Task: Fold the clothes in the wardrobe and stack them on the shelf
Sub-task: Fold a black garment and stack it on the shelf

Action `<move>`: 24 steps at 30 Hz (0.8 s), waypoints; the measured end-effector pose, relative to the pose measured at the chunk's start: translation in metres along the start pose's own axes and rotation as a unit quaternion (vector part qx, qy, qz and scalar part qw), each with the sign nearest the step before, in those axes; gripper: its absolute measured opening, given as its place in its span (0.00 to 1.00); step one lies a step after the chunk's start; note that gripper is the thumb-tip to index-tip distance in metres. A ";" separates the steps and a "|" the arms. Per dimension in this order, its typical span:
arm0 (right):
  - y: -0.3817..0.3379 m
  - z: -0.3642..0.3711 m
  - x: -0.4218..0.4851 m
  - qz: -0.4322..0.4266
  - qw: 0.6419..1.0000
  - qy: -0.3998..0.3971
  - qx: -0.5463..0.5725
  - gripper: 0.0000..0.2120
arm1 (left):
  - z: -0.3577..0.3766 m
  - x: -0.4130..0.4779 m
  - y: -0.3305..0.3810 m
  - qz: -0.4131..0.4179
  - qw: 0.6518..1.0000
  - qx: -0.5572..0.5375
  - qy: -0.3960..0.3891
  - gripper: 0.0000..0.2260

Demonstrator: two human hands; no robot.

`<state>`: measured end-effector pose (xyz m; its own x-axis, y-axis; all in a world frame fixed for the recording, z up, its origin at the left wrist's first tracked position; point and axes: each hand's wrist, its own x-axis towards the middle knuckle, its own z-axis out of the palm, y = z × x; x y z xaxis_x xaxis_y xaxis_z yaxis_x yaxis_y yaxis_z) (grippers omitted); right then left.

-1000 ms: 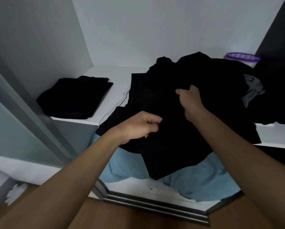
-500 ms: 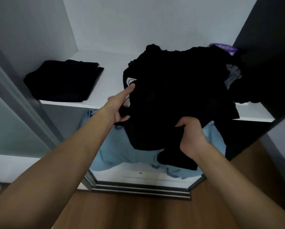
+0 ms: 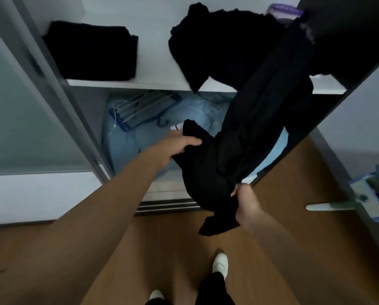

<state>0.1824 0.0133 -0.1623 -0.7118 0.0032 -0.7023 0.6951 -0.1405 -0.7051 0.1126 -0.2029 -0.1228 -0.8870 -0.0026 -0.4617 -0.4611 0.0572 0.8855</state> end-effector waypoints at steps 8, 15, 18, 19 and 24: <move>0.001 -0.004 0.004 -0.190 0.808 -0.071 -0.554 0.06 | -0.037 -0.055 -0.035 0.212 0.841 0.492 0.068 0.14; -0.067 0.020 -0.030 -0.533 0.638 -0.101 -0.547 0.37 | -0.018 -0.074 -0.036 0.213 0.728 0.650 -0.036 0.12; -0.065 0.009 -0.031 -0.453 0.648 -0.137 -0.597 0.34 | -0.001 -0.078 -0.029 0.239 0.730 0.639 -0.051 0.04; -0.063 0.004 -0.031 -0.413 0.686 -0.150 -0.579 0.30 | 0.005 -0.080 -0.024 0.246 0.741 0.624 -0.042 0.07; -0.061 -0.021 -0.031 -0.362 0.806 -0.143 -0.445 0.21 | 0.023 -0.082 -0.003 0.255 0.746 0.613 0.044 0.08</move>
<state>0.1644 0.0426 -0.0991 -0.8694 -0.4810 -0.1129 -0.2077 0.5631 -0.7998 0.1873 -0.1795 -0.0885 -0.9625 0.2697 -0.0283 0.2584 0.9438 0.2062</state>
